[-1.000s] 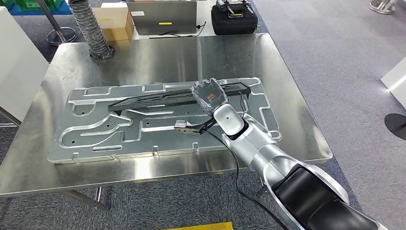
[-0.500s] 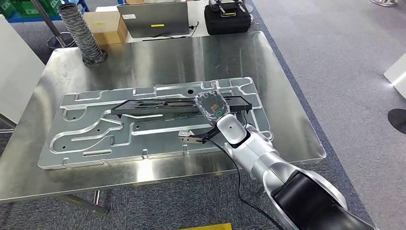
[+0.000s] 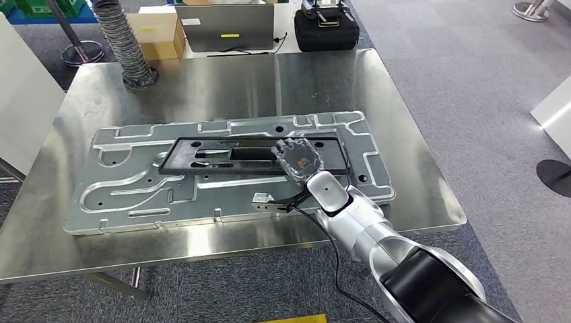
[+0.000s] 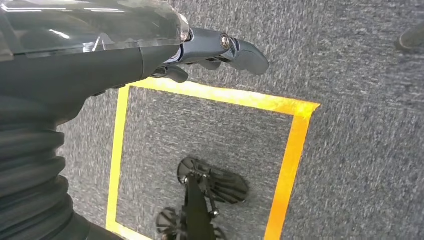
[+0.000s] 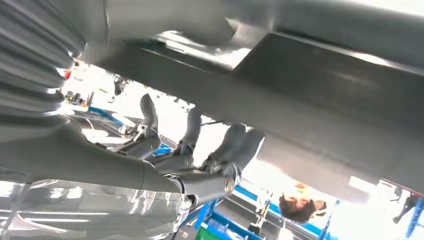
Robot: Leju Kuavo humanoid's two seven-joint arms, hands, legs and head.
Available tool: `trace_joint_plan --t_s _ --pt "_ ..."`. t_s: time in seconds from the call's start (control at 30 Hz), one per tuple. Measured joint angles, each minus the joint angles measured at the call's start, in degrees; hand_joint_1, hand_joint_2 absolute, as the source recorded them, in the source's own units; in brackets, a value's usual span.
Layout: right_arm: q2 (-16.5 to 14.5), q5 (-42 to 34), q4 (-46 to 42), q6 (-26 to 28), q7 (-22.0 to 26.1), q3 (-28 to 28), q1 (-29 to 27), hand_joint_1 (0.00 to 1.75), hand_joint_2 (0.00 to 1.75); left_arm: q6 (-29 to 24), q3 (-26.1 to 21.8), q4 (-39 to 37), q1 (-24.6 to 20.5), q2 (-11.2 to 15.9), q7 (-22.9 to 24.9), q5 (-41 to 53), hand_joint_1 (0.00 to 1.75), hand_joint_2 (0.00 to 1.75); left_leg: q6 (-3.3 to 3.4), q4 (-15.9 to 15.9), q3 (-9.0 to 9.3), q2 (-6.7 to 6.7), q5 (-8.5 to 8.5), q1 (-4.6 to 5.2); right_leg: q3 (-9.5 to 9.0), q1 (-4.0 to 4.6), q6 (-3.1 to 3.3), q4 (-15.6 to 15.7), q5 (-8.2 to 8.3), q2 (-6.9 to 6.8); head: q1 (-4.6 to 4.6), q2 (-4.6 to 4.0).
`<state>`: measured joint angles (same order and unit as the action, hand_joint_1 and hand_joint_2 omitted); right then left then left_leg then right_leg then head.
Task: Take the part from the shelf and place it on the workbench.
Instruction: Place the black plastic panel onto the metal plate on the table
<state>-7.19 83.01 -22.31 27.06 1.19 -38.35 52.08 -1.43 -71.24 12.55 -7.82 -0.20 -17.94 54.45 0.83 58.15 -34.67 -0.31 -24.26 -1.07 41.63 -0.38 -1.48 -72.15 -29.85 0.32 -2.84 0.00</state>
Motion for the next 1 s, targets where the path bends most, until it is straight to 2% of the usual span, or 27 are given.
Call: trace_joint_plan --t_s 0.03,0.1,0.13,0.17,0.27,0.3,0.33,0.4,0.43,0.47,0.5,0.57,0.6,0.63,0.73,0.8,0.83,0.9,0.93,0.97,1.0 --pt "0.0 0.0 0.0 0.0 0.2 0.1 0.0 0.0 0.0 -0.1 0.0 0.0 0.0 0.0 0.0 0.1 0.0 0.87 -0.05 0.0 0.05 -0.03 -0.03 0.01 -1.99 0.06 0.29 4.1 2.09 0.0 0.0 0.0" --pt "-0.1 -0.2 0.1 0.2 0.6 0.4 0.1 0.0 0.0 -0.4 0.0 0.0 0.0 -0.2 -0.1 0.3 0.0 0.0 -0.37 0.1 0.04 -0.06 -0.13 0.15 -5.58 0.38 1.0 11.5 4.71 -0.02 0.0 0.0" --pt "-0.1 -0.2 0.1 0.3 0.8 0.6 0.2 0.0 0.0 -0.5 0.1 0.0 -0.1 -0.2 -0.1 0.3 0.0 0.0 -0.63 0.1 0.02 -0.05 -0.16 0.2 -6.44 0.58 1.28 13.4 5.15 -0.02 0.0 0.0" --pt "-0.2 -0.4 0.1 0.4 1.0 0.7 0.2 0.0 0.0 -0.7 0.1 0.0 0.0 -0.3 -0.2 0.4 0.0 0.0 -0.94 0.1 0.01 -0.05 -0.14 0.23 -6.6 0.75 1.49 13.9 5.08 -0.01 0.0 0.0" --pt "-0.3 -0.9 0.1 0.7 1.7 1.2 0.2 0.0 0.0 -0.9 0.1 0.0 -0.1 -0.3 -0.2 0.4 0.0 0.0 -1.88 0.4 -0.05 -0.01 -0.67 0.22 -6.89 0.42 2.31 14.6 5.57 -0.07 -0.01 0.0" --pt "-0.4 -1.1 0.1 0.9 2.0 1.3 0.2 0.0 0.0 -1.0 0.1 0.0 -0.1 -0.3 -0.2 0.5 0.0 0.0 -2.15 2.0 -0.69 0.01 -1.78 0.22 -7.07 0.24 2.61 14.9 5.75 -0.11 -0.01 0.0" --pt "-0.5 -1.4 0.1 1.1 2.3 1.4 0.2 0.0 0.0 -1.0 0.1 0.0 -0.1 -0.3 -0.1 0.5 0.0 0.0 -2.38 4.9 -1.93 0.03 -3.47 0.15 -7.21 0.15 2.82 15.1 5.85 -0.16 -0.01 0.0" --pt "-0.6 -2.1 0.1 1.7 3.2 1.8 0.0 0.0 0.0 -1.1 0.1 0.0 0.0 -0.3 -0.1 0.6 0.0 0.0 -2.78 12.5 -5.35 0.03 -7.01 0.1 -7.22 0.23 3.02 15.1 5.83 -0.19 0.0 0.0" --pt "-0.6 -2.6 0.1 2.1 3.9 2.0 -0.2 0.0 0.0 -1.1 0.1 0.0 0.0 -0.2 -0.1 0.6 0.0 0.0 -2.93 15.1 -6.57 0.04 -7.74 0.07 -7.22 0.26 3.03 15.1 5.81 -0.19 0.0 0.0" --pt "-0.6 -3.2 0.0 2.8 4.8 2.3 -0.4 0.0 0.0 -1.1 0.1 0.0 0.1 -0.2 -0.1 0.6 0.0 0.0 -3.02 15.6 -6.8 0.05 -7.35 0.03 -7.23 0.27 3.02 15.1 5.78 -0.19 0.0 0.0" --pt "-0.7 -4.0 -0.1 3.5 5.9 2.6 -0.6 0.0 0.0 -1.1 0.1 0.0 0.1 -0.2 -0.1 0.6 0.0 0.0 -3.05 13.8 -5.92 0.07 -5.94 -0.03 -7.26 0.24 2.95 15.0 5.73 -0.16 0.0 0.0" --pt "-0.8 -6.3 -0.7 5.0 8.8 3.6 -0.8 0.0 0.0 -1.1 0.1 0.0 0.1 -0.2 0.0 0.7 0.0 0.0 -2.92 6.0 -1.99 0.11 -2.29 -0.13 -7.27 0.24 2.63 14.6 5.48 -0.08 0.0 0.0" --pt "-0.9 -7.7 -1.2 5.6 10.5 4.2 -1.0 0.0 0.0 -1.1 0.1 0.0 0.0 -0.2 0.0 0.8 0.0 0.0 -2.65 2.7 -0.37 0.08 -1.18 -0.08 -7.2 0.33 2.39 14.4 5.35 -0.03 0.01 0.0" --pt "-0.9 -9.9 -1.9 5.9 13.0 5.0 -1.2 0.0 0.0 -1.0 0.2 0.0 -0.1 -0.2 0.0 0.8 0.0 0.0 -2.34 0.7 0.58 0.04 -0.71 0.0 -7.09 0.43 2.14 14.2 5.28 0.0 0.01 0.0" --pt "-1.1 -18.9 -4.8 4.7 22.4 8.1 -2.4 0.0 0.0 -0.9 0.6 0.0 -0.1 -0.2 0.2 0.9 0.0 0.0 -1.19 0.0 0.72 -0.07 -0.61 0.14 -6.89 0.49 1.26 14.0 5.22 0.01 0.0 0.0" --pt "-1.2 -26.7 -7.5 1.0 28.7 10.4 -3.4 0.0 0.0 -0.8 0.8 0.0 -0.2 -0.2 0.2 0.9 0.0 0.0 -0.48 -0.2 0.74 -0.04 -0.37 0.02 -6.13 0.31 0.61 12.2 3.79 -0.02 0.0 0.0" --pt "-1.2 -31.9 -9.4 -2.1 31.7 11.5 -4.2 0.0 0.0 -0.8 1.0 0.0 -0.3 -0.2 0.3 1.0 0.0 0.0 -0.21 -0.3 0.74 -0.01 -0.27 -0.05 -4.94 0.19 0.31 9.5 2.16 -0.03 0.0 0.0" --pt "-0.9 -43.1 -14.1 -9.3 36.3 13.6 -6.3 0.0 0.0 -0.8 1.0 0.0 -0.3 -0.2 0.4 1.0 0.0 0.0 0.02 -0.3 0.65 0.02 -0.26 -0.03 -1.31 0.05 -0.08 1.6 -1.62 -0.04 0.0 0.0" --pt "-0.7 -48.8 -16.8 -12.7 37.5 14.4 -7.5 0.0 0.0 -0.8 1.1 0.0 -0.3 -0.2 0.5 0.9 0.0 0.0 0.04 -0.3 0.63 0.01 -0.27 -0.01 0.22 0.01 -0.17 -1.7 -2.69 -0.05 0.0 0.0" --pt "-0.3 -53.9 -19.6 -15.2 38.1 15.0 -8.7 0.0 0.0 -0.8 1.1 0.0 -0.3 -0.2 0.5 0.9 0.0 0.0 0.05 -0.3 0.62 -0.02 -0.28 -0.01 0.84 0.01 -0.16 -2.9 -2.66 -0.05 0.0 0.0" --pt "0.3 -58.3 -22.4 -16.9 38.4 15.6 -9.7 0.0 0.0 -0.8 1.1 0.0 -0.3 -0.2 0.5 0.9 0.0 0.0 0.04 -0.2 0.62 -0.06 -0.3 0.01 0.29 0.02 -0.04 -1.8 -1.53 -0.05 0.0 0.0"
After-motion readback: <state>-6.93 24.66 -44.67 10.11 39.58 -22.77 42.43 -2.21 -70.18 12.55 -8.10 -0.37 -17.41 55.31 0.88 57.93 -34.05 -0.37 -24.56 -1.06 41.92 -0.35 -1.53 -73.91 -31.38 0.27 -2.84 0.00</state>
